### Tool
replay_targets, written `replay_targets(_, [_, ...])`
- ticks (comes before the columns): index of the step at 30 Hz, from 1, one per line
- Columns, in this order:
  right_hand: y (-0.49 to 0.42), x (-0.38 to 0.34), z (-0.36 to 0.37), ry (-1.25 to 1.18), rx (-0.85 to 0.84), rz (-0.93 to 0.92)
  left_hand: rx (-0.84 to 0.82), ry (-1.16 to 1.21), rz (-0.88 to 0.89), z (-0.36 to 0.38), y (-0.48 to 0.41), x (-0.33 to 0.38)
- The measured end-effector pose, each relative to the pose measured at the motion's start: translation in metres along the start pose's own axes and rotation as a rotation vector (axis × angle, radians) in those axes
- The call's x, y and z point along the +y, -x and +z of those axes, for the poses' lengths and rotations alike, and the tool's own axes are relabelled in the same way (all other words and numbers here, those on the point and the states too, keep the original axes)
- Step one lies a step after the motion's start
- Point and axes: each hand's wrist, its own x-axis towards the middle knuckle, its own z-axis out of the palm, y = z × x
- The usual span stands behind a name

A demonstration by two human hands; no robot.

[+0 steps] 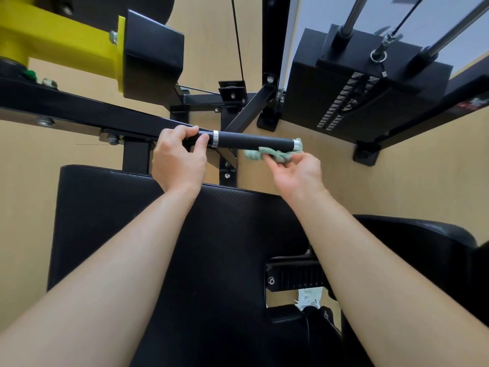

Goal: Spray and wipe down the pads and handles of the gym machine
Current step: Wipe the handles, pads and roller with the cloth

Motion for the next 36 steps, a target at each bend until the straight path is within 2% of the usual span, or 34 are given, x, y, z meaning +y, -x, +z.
replay_targets(3, [0.005, 0.020, 0.010, 0.001, 0.023, 0.010, -0.007, 0.009, 0.010, 0.000, -0.001, -0.002])
replay_targets(12, [-0.002, 0.070, 0.011, 0.146, -0.194, 0.184, -0.023, 0.011, 0.028, -0.002, -0.007, -0.007])
replay_targets(20, [-0.015, 0.022, -0.007, 0.017, -0.024, 0.021, -0.057, 0.045, 0.033, -0.005, -0.010, -0.011])
replay_targets(24, [-0.016, 0.027, 0.000, -0.052, 0.001, 0.026, -0.056, 0.047, 0.031, -0.004, -0.009, -0.011])
replay_targets(28, [-0.010, 0.060, 0.015, -0.095, -0.119, 0.141, -0.046, 0.037, 0.003, -0.002, -0.010, -0.009])
replay_targets(32, [0.002, 0.101, 0.028, 0.058, -0.287, 0.309, -0.037, 0.027, -0.024, -0.002, -0.010, -0.007])
replay_targets(36, [0.004, 0.092, 0.032, 0.155, -0.270, 0.294, -0.056, 0.045, -0.032, -0.003, -0.008, -0.005])
